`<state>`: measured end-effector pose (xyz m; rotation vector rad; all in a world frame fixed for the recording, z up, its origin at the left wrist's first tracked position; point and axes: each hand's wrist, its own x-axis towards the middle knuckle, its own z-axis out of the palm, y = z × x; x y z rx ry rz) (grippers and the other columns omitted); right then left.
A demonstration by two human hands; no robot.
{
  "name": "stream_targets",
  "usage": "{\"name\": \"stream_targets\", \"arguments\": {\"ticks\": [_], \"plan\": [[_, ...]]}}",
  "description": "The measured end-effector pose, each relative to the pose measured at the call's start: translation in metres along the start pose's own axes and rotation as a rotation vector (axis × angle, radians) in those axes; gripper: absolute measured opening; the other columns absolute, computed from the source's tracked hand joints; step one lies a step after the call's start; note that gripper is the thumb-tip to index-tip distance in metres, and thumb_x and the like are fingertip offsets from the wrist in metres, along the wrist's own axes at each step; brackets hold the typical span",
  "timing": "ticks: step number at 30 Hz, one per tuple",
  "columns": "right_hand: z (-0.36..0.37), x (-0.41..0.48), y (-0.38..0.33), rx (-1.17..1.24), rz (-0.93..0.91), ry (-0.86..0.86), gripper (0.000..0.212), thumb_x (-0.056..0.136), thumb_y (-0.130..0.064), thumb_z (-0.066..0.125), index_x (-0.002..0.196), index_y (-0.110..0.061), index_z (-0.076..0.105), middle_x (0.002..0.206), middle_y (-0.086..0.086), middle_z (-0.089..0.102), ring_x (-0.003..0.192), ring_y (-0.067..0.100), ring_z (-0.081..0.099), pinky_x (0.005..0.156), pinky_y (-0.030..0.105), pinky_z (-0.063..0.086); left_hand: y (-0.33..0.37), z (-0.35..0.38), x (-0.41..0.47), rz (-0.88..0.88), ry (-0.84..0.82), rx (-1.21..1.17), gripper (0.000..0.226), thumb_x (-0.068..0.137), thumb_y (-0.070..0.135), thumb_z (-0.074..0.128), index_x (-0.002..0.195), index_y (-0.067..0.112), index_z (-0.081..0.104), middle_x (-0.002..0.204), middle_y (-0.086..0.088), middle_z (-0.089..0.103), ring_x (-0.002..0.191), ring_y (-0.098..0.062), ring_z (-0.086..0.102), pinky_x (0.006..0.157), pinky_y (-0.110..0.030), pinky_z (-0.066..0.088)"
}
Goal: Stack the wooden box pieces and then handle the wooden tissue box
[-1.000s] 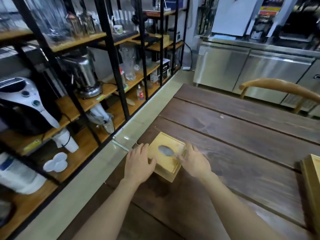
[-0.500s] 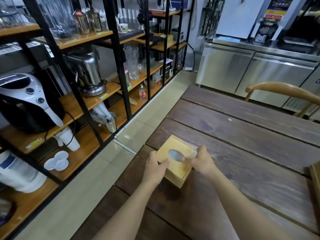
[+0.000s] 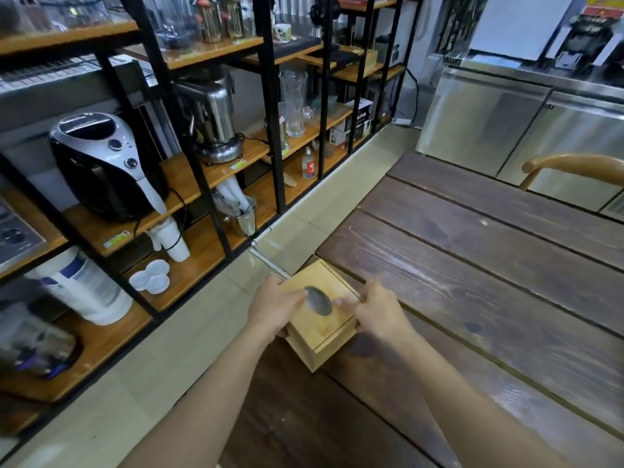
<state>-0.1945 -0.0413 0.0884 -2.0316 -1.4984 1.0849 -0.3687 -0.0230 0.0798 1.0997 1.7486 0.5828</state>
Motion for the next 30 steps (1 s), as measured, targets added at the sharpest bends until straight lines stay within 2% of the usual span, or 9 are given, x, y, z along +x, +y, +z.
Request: {"name": "stream_targets", "arguments": {"ticks": [2, 6, 9, 12, 15, 19, 23, 27, 30], "plan": [[0.013, -0.007, -0.006, 0.007, -0.014, -0.055, 0.047, 0.077, -0.044, 0.068, 0.102, -0.011, 0.045, 0.102, 0.009, 0.059, 0.089, 0.025, 0.063, 0.074, 0.045, 0.059, -0.012, -0.015, -0.009, -0.046, -0.016, 0.002, 0.049, 0.083, 0.03, 0.065, 0.123, 0.013, 0.043, 0.121, -0.013, 0.054, 0.105, -0.032, 0.056, 0.067, -0.041, 0.055], [0.035, -0.024, -0.022, -0.045, -0.05, -0.187, 0.037, 0.08, -0.043, 0.065, 0.09, -0.015, 0.042, 0.089, 0.002, 0.056, 0.076, 0.022, 0.064, 0.059, 0.034, 0.059, -0.033, -0.044, -0.028, -0.12, 0.004, 0.029, 0.05, 0.083, 0.027, 0.063, 0.126, 0.011, 0.041, 0.124, -0.013, 0.051, 0.106, -0.033, 0.055, 0.06, -0.039, 0.056], [0.052, -0.034, -0.03, -0.051, -0.066, -0.25, 0.035, 0.079, -0.041, 0.067, 0.081, -0.017, 0.041, 0.095, 0.007, 0.057, 0.077, 0.025, 0.064, 0.048, 0.029, 0.055, -0.045, -0.064, -0.042, -0.146, -0.002, 0.053, 0.042, 0.083, 0.023, 0.062, 0.119, 0.01, 0.044, 0.116, -0.011, 0.051, 0.104, -0.031, 0.054, 0.069, -0.045, 0.059], [0.066, -0.047, -0.036, -0.074, -0.088, -0.323, 0.035, 0.079, -0.041, 0.067, 0.073, -0.021, 0.039, 0.095, 0.008, 0.058, 0.065, 0.021, 0.064, 0.039, 0.022, 0.047, -0.061, -0.079, -0.051, -0.169, 0.012, 0.07, 0.045, 0.082, 0.025, 0.064, 0.119, 0.011, 0.043, 0.116, -0.011, 0.051, 0.106, -0.033, 0.054, 0.075, -0.05, 0.059], [0.078, -0.057, -0.039, -0.12, -0.123, -0.34, 0.037, 0.079, -0.042, 0.066, 0.078, -0.016, 0.041, 0.1, 0.012, 0.059, 0.068, 0.026, 0.068, 0.051, 0.034, 0.056, -0.074, -0.087, -0.059, -0.186, 0.033, 0.068, 0.043, 0.08, 0.026, 0.064, 0.115, 0.012, 0.045, 0.114, -0.011, 0.052, 0.102, -0.033, 0.056, 0.073, -0.05, 0.059], [0.085, -0.066, -0.04, -0.142, -0.138, -0.337, 0.039, 0.08, -0.041, 0.066, 0.09, -0.013, 0.041, 0.103, 0.013, 0.059, 0.073, 0.028, 0.069, 0.056, 0.035, 0.058, -0.083, -0.093, -0.065, -0.195, 0.039, 0.03, 0.042, 0.079, 0.024, 0.065, 0.113, 0.01, 0.045, 0.112, -0.013, 0.054, 0.098, -0.033, 0.058, 0.07, -0.048, 0.06], [0.087, -0.073, -0.039, -0.152, -0.146, -0.329, 0.038, 0.08, -0.04, 0.065, 0.088, -0.013, 0.041, 0.1, 0.01, 0.056, 0.077, 0.026, 0.067, 0.063, 0.037, 0.06, -0.087, -0.098, -0.069, -0.233, -0.002, 0.02, 0.051, 0.076, 0.022, 0.066, 0.12, 0.009, 0.043, 0.119, -0.015, 0.053, 0.101, -0.034, 0.057, 0.073, -0.05, 0.059], [0.089, -0.074, -0.03, -0.218, -0.211, -0.293, 0.036, 0.083, -0.045, 0.059, 0.088, -0.014, 0.042, 0.093, 0.006, 0.054, 0.078, 0.022, 0.056, 0.059, 0.031, 0.047, -0.089, -0.101, -0.069, -0.242, -0.064, 0.087, 0.057, 0.078, 0.023, 0.064, 0.127, 0.007, 0.04, 0.121, -0.015, 0.052, 0.103, -0.03, 0.055, 0.077, -0.043, 0.052], [0.086, -0.076, -0.022, -0.266, -0.285, -0.304, 0.037, 0.086, -0.047, 0.054, 0.097, -0.012, 0.049, 0.095, 0.003, 0.052, 0.082, 0.018, 0.052, 0.059, 0.025, 0.038, -0.087, -0.101, -0.07, -0.189, -0.053, 0.195, 0.056, 0.082, 0.027, 0.065, 0.129, 0.005, 0.043, 0.124, -0.015, 0.052, 0.11, -0.027, 0.053, 0.076, -0.033, 0.045]]}}
